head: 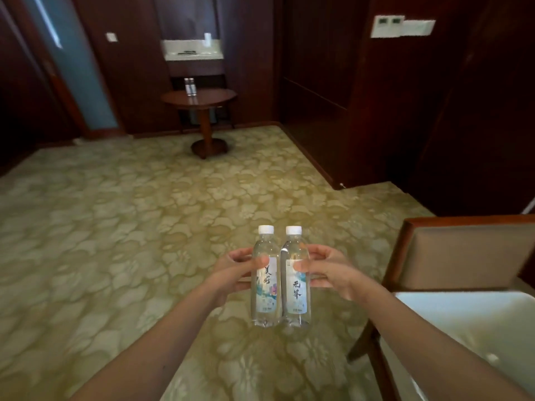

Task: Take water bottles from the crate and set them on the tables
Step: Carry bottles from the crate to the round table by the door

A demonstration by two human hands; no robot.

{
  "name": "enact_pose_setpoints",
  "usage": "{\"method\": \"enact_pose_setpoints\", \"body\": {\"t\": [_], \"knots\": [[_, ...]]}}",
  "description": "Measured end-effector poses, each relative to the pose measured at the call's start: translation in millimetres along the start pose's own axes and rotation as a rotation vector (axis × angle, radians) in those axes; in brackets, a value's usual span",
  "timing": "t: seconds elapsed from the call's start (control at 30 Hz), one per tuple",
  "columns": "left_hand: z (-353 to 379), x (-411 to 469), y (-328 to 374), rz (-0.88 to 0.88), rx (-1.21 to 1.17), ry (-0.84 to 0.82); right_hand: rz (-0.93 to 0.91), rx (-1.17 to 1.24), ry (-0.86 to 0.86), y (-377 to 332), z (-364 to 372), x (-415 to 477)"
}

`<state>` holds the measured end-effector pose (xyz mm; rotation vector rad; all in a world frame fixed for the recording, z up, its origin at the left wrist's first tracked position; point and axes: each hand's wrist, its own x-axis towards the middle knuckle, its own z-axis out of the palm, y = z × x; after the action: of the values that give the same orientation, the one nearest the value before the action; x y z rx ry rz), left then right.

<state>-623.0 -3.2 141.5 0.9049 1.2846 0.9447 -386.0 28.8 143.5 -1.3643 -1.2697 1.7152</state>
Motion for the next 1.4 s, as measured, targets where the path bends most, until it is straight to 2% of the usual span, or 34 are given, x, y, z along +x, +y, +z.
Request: {"method": "enact_pose_setpoints", "body": {"t": [0.2,0.47,1.03,1.4], "knots": [[-71,-4,11,0.045,-0.052,0.189,-0.03,-0.047,-0.119,-30,64,48],[-133,39,24,0.052,-0.094,0.305,-0.028,-0.093,-0.237,-57,103,140],[-204,260,146,0.131,-0.098,0.477,-0.095,-0.146,-0.413,-190,103,417],[-251,412,217,0.141,-0.086,0.421,-0.107,-0.112,-0.367,-263,90,557]]}}
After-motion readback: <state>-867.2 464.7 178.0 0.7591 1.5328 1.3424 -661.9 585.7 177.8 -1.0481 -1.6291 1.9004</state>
